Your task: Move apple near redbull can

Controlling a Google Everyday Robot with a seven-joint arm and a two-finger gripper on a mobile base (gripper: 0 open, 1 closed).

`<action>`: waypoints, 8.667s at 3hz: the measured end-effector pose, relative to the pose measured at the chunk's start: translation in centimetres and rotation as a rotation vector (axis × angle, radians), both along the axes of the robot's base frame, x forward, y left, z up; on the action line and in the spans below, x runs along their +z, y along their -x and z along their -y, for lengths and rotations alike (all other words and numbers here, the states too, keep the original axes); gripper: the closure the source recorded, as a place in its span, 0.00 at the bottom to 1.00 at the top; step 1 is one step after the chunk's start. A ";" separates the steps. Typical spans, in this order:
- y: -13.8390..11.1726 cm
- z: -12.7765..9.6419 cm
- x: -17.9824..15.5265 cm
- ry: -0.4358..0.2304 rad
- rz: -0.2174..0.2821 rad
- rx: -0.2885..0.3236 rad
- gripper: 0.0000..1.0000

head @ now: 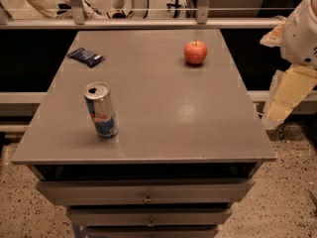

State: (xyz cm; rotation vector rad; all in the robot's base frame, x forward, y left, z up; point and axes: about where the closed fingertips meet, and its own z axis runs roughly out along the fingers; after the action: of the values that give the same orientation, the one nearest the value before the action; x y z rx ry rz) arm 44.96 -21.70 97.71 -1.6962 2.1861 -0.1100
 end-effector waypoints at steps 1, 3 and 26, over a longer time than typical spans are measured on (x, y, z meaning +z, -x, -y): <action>-5.6 0.9 -3.2 -0.109 0.052 0.018 0.00; -19.3 0.1 -8.2 -0.412 0.191 0.000 0.00; -7.0 -24.2 -12.3 -1.159 0.005 0.212 0.00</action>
Offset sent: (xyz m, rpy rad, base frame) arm 0.2002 -0.0152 -0.0916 0.3698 -0.1951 0.0349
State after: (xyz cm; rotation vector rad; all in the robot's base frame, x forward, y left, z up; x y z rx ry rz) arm 51.94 2.46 85.40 -1.1586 1.4728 0.9934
